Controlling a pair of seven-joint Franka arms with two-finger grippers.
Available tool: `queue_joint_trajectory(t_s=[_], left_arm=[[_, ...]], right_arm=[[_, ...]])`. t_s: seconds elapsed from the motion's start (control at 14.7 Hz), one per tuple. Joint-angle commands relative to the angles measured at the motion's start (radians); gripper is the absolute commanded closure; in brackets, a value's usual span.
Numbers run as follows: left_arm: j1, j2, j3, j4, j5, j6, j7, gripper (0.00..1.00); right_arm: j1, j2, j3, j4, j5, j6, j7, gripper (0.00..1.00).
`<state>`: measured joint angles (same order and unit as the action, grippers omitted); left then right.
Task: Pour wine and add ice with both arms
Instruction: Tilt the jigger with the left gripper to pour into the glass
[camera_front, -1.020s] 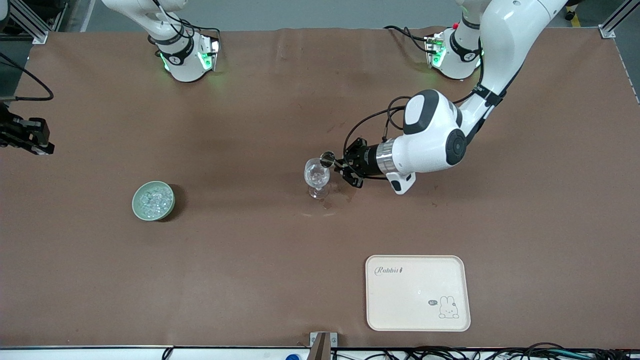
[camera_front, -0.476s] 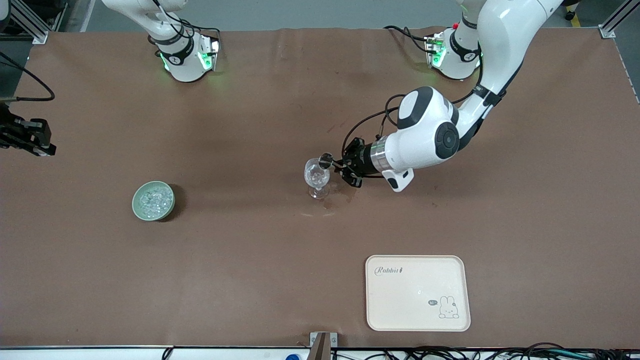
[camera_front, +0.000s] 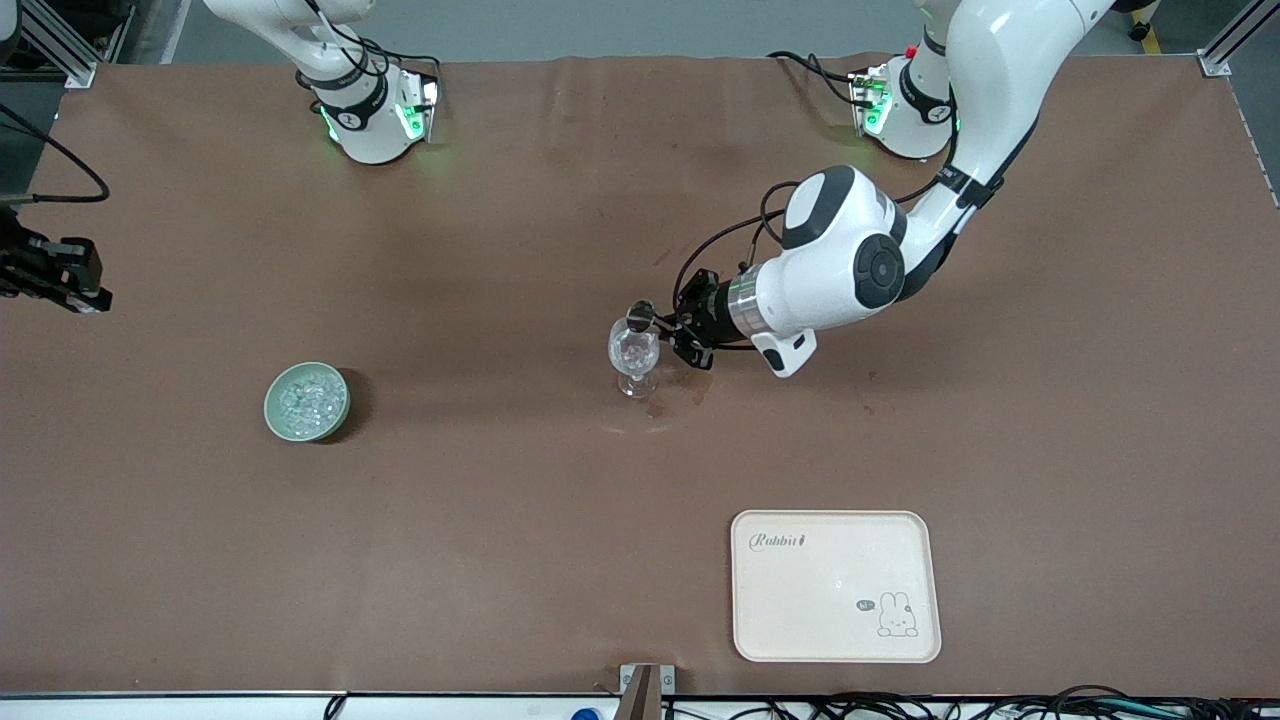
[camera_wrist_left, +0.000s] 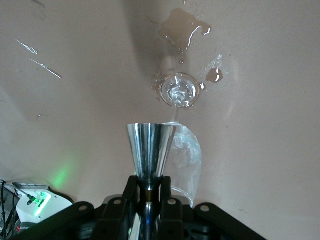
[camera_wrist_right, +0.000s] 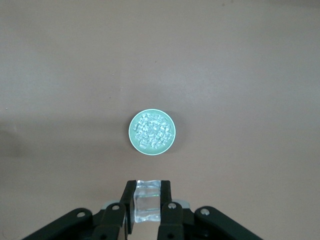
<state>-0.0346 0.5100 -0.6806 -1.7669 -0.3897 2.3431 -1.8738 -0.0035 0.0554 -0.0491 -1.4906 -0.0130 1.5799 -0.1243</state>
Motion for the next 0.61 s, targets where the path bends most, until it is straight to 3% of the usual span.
queue_joint_trajectory(t_s=[0.0,0.54], left_arm=[[-0.011,-0.014,0.006,0.004,0.040,0.001,-0.040,0.99],[-0.031,-0.004,0.007,0.014,0.118,-0.001,-0.129,0.99]], right_arm=[[-0.007,-0.023,0.003,-0.031,0.015,0.018,-0.009,0.96],[-0.012,-0.023,0.003,-0.031,0.015,0.015,-0.009,0.96]])
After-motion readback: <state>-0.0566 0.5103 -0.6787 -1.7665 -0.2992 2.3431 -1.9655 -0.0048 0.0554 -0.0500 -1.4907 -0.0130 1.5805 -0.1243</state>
